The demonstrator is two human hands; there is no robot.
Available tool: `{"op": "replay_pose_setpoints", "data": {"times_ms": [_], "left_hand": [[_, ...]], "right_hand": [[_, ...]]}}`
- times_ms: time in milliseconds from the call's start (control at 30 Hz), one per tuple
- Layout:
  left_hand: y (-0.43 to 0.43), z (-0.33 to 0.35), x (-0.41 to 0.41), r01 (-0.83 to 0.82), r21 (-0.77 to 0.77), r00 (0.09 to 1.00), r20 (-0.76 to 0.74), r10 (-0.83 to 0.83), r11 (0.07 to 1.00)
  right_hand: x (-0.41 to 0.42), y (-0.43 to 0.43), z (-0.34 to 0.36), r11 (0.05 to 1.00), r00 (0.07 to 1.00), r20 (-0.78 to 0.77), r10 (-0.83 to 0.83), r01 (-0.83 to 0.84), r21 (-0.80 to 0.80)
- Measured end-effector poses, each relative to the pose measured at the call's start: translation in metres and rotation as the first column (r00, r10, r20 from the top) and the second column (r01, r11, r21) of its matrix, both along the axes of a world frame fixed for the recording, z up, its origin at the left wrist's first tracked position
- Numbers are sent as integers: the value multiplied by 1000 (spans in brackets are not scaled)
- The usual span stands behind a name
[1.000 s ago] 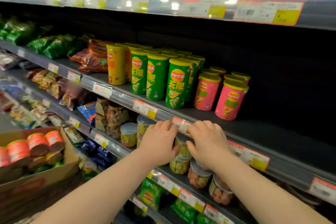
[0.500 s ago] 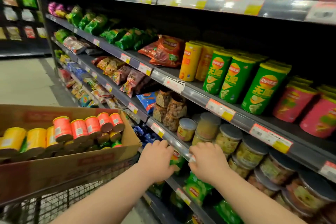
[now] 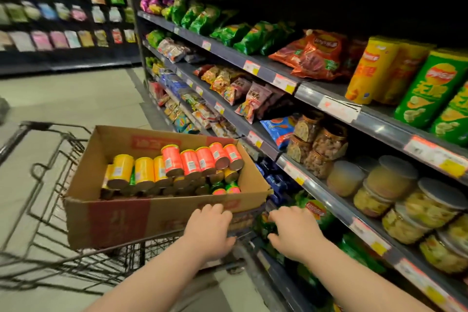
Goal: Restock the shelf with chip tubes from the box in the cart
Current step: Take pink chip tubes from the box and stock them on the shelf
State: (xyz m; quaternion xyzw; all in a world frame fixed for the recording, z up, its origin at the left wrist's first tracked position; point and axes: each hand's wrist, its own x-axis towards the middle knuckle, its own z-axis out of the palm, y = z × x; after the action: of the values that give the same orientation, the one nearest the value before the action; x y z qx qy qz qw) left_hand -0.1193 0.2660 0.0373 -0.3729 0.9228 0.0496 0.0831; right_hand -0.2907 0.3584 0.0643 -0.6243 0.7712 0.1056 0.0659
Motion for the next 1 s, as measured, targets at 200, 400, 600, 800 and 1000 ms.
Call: {"op": "replay_pose_setpoints", "data": {"times_ms": [200, 400, 600, 800, 1000], "left_hand": [[-18, -15, 23, -72, 32, 997, 6, 72, 997], [-52, -24, 25, -169, 46, 986, 7, 169, 985], [-106, -37, 10, -255, 95, 967, 30, 253, 962], [-165, -63, -23, -347, 185, 936, 124, 328, 920], [-208, -94, -53, -400, 291, 912, 222, 345, 869]], "right_hand": [[11, -33, -20, 995, 999, 9, 38, -38, 91], [0, -87, -35, 991, 996, 59, 73, -80, 111], [-22, -163, -59, 983, 985, 132, 115, -132, 125], [-64, -231, -95, 973, 968, 240, 72, -122, 198], [-94, -280, -142, 938, 945, 327, -15, -100, 332]]}}
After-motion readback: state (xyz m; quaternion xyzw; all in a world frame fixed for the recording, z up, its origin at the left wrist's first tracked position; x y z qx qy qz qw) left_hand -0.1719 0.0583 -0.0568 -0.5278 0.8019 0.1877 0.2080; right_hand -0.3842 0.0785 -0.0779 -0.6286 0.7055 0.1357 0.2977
